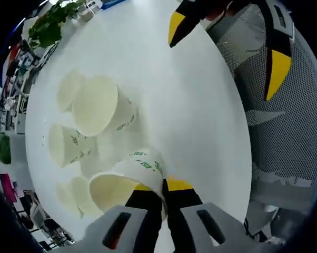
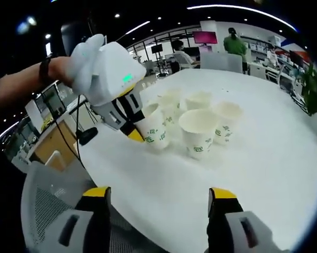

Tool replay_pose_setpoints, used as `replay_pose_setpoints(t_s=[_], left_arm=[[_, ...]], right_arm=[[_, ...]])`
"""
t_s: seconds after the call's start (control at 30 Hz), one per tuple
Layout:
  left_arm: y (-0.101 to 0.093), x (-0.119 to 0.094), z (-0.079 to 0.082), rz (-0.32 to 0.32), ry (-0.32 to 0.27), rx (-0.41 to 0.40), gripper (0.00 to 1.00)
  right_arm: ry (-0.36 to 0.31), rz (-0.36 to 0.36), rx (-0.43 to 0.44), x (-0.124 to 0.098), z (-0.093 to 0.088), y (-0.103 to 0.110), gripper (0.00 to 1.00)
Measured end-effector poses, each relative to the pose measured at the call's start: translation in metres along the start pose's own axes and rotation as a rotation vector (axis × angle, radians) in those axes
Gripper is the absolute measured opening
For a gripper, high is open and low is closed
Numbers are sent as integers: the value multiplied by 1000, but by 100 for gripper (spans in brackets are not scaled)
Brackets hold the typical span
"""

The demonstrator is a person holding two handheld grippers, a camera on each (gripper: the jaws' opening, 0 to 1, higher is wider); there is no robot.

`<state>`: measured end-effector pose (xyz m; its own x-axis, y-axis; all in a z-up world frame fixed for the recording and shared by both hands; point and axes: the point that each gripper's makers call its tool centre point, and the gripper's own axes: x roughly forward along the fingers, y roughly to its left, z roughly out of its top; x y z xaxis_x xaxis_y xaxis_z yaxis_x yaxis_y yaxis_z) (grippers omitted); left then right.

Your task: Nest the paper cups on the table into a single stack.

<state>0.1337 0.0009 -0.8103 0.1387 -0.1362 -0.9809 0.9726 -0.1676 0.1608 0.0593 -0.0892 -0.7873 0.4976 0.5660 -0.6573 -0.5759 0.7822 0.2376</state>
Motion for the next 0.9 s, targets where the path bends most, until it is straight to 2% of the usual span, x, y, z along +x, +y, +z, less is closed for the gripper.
replay_pose_setpoints(t_s=[0.43, 0.9], left_arm=[[-3, -2, -4, 5, 18, 8, 0], [4, -6, -12, 25, -15, -40, 7]], right_arm=[[-15, -3, -6, -1, 11, -1, 76], [-28, -1, -5, 0, 22, 0, 75]])
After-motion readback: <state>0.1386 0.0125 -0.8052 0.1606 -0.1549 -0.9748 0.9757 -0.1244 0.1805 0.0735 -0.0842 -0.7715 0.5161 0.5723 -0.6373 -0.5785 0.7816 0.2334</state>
